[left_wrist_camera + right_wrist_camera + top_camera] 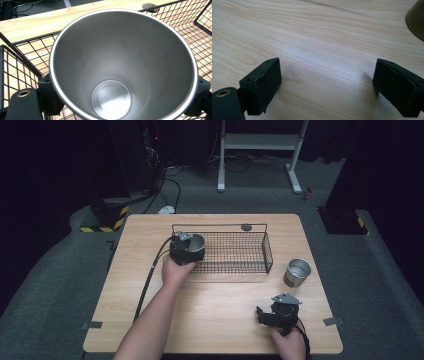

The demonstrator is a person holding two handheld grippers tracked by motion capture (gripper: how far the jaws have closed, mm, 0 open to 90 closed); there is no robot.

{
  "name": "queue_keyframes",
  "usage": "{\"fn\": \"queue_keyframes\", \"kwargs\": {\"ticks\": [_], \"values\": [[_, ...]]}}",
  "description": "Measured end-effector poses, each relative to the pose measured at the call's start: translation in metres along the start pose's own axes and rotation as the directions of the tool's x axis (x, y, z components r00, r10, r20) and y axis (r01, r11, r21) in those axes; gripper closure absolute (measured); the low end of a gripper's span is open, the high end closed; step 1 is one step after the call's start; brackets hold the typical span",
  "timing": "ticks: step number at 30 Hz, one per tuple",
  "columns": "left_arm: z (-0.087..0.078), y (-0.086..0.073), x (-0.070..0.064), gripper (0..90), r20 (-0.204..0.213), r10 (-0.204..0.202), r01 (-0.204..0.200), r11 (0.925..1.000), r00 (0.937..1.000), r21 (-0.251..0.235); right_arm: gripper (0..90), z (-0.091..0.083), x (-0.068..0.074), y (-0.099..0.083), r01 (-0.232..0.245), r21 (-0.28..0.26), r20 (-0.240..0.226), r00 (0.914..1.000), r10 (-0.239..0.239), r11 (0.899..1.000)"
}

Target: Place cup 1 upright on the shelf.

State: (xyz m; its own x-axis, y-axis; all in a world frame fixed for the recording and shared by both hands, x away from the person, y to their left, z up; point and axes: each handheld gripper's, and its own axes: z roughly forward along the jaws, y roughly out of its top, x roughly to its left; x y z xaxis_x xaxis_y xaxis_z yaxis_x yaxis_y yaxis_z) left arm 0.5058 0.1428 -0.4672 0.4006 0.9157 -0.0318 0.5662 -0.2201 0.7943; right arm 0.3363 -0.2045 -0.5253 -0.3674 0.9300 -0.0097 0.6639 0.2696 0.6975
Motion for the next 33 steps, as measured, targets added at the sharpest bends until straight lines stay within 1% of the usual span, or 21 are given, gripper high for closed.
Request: {"fn": "queue_keyframes", "kwargs": {"ticks": [5,6,9,11,13,16,17,18,20,27,33], "values": [[-0.0003,0.0004,0.001,14.4,0.009,-0.013,0.013,0.9999,0.9999,0.005,8.3,0.0,0.0,0.0,0.0,0.0,0.0,1.0,0.0,1.0],[-0.0004,0.0005,0.0026,13.2,0.015,-0.031,0.031,0.9994,0.9994,0.012,8.4,0.0,0.0,0.0,0.0,0.0,0.0,1.0,0.0,1.0],[-0.0008,0.0006,0.0036,11.1,0.019,-0.034,0.033,0.9993,0.9993,0.016,8.3,0.0,0.0,0.0,0.001,0.0,0.0,1.0,-0.001,1.0],[-0.0022,0.0011,0.0051,9.8,0.02,-0.028,0.027,0.9995,0.9994,0.018,8.4,0.0,0.0,0.0,0.0,0.0,0.0,1.0,0.0,1.0],[-0.0027,0.0013,0.0058,9.1,0.035,-0.044,0.043,0.999,0.9984,0.014,8.3,0.0,0.0,0.0,0.0,0.0,0.0,1.0,0.0,1.0],[-0.0034,0.0016,0.0051,8.5,0.029,-0.035,0.035,0.9993,0.999,0.012,8.3,0.0,0.0,0.0,0.0,0.0,0.0,1.0,0.0,1.0],[-0.0034,0.0016,0.0051,6.4,0.029,-0.035,0.035,0.9993,0.999,0.012,8.3,0.0,0.0,0.0,0.0,0.0,0.0,1.0,0.0,1.0],[-0.0028,0.0014,0.0047,3.4,0.017,-0.037,0.036,0.9991,0.9992,0.022,8.3,0.0,0.0,0.0,0.0,0.0,0.0,1.0,0.0,1.0],[-0.0028,0.0013,0.0046,0.6,0.011,-0.036,0.036,0.9991,0.9993,0.025,8.3,0.0,0.0,0.0,0.0,0.0,0.0,1.0,0.0,1.0],[-0.0065,0.0026,0.0036,0.3,0.003,-0.024,0.024,0.9996,0.9997,0.011,8.3,0.0,0.0,0.0,0.0,0.0,0.0,1.0,0.0,1.0],[-0.0098,0.0026,0.0047,0.1,0.005,-0.012,0.012,0.9998,0.9999,0.018,8.3,0.0,0.0,0.0,0.001,0.0,0.0,1.0,-0.001,1.0]]}}
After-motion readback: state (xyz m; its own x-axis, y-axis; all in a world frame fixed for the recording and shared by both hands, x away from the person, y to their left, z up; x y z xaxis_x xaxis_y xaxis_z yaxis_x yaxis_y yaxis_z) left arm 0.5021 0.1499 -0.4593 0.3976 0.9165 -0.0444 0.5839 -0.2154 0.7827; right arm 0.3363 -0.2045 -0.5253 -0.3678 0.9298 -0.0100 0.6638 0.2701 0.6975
